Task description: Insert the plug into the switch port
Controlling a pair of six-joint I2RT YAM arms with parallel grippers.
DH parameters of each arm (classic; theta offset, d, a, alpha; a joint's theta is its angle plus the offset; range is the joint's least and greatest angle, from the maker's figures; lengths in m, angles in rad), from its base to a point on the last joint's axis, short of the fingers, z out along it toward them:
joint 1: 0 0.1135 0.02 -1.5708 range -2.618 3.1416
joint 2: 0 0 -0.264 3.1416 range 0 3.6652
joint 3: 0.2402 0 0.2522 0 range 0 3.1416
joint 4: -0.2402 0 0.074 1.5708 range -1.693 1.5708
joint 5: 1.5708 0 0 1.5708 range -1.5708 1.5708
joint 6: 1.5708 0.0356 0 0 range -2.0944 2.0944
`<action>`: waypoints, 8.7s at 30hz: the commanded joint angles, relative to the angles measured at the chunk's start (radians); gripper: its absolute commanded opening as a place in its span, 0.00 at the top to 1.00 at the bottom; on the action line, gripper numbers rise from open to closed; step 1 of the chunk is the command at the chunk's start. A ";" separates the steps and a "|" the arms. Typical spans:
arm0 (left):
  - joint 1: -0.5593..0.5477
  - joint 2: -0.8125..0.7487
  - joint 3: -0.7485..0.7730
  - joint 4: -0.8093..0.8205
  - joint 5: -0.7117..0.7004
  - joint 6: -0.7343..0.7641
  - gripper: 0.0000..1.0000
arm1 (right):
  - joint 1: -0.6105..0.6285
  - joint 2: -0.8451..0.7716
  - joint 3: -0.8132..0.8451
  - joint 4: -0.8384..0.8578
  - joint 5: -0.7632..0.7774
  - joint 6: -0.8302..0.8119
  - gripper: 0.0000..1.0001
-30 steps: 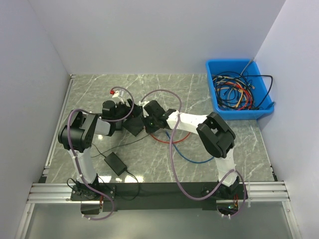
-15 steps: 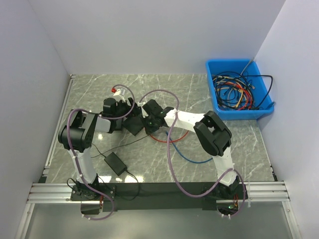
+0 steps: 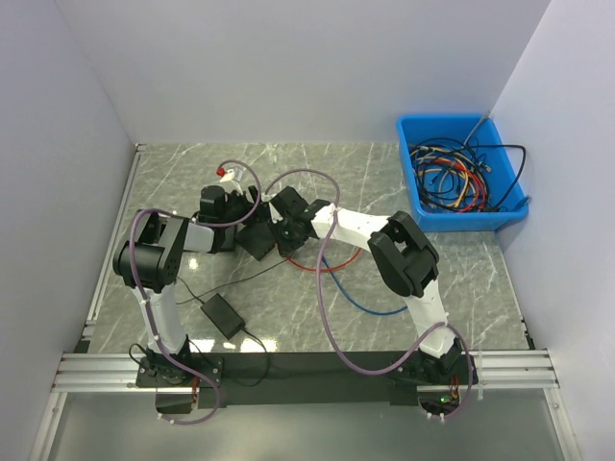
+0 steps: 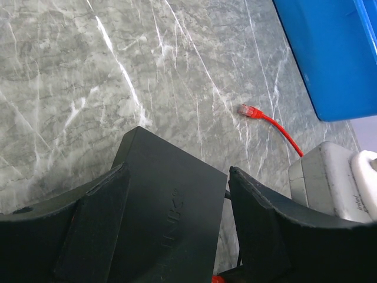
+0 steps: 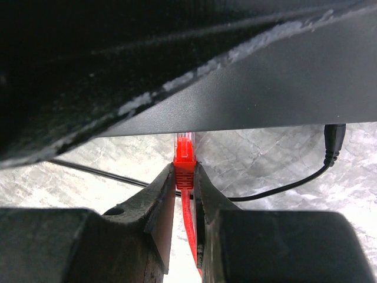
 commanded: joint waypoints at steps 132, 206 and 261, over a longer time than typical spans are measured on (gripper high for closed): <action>-0.050 0.209 0.272 -0.455 -0.103 0.085 0.75 | 0.004 0.184 0.370 0.009 0.219 0.052 1.00; -0.045 -0.407 -0.020 -0.442 -0.470 -0.063 0.55 | -0.352 0.423 0.766 0.075 0.142 0.404 0.84; 0.490 -0.157 0.013 -0.712 -0.246 -0.211 0.33 | -0.022 0.297 0.475 0.237 -0.260 0.525 0.25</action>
